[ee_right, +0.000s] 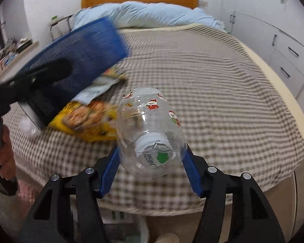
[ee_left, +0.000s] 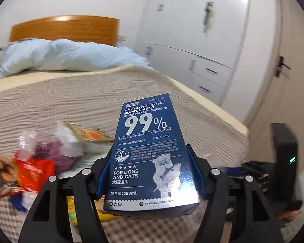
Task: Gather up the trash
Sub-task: 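Carry the blue carton and clear bottle toward the floor bin with both grippers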
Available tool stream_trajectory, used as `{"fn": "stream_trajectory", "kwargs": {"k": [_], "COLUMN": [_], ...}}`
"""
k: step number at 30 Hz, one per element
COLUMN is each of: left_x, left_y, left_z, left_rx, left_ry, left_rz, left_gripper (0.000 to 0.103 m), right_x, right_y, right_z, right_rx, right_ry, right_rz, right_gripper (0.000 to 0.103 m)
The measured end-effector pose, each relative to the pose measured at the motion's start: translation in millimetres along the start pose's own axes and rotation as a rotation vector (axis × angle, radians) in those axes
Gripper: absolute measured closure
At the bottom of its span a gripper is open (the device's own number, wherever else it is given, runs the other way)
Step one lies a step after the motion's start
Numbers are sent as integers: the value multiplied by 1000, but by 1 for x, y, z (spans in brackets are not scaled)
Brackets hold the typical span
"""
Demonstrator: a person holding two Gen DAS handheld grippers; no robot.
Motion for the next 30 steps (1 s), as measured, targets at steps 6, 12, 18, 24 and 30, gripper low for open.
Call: {"fn": "stream_trajectory", "kwargs": {"k": [6, 12, 18, 24, 30], "left_x": [-28, -26, -27, -21, -17], "left_y": [10, 23, 24, 38, 56], "left_z": [-17, -12, -12, -7, 7], "left_rx": [-43, -36, -71, -12, 44], "left_ry": [116, 82, 77, 30, -10], "left_rz": [69, 88, 99, 135, 168], "left_gripper": [43, 44, 44, 44, 44], "right_x": [2, 8, 32, 57, 77], "right_y": [10, 5, 3, 8, 6], "right_z": [26, 48, 61, 64, 49], "right_rx": [30, 103, 119, -39, -81], "right_ry": [-162, -360, -448, -552, -540], "right_rz": [-50, -139, -185, -172, -139], "right_gripper": [45, 45, 46, 47, 47]}}
Point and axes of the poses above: each gripper's, at about its wrist camera, not at the fingertips, and z roughly against the way its jaws point, y to its left, x to its top, the point moved 3 cm from there along -z, roughly the way its jaws point, and after that the axes turned 6 degrees about -z, right-handed, at the moved point
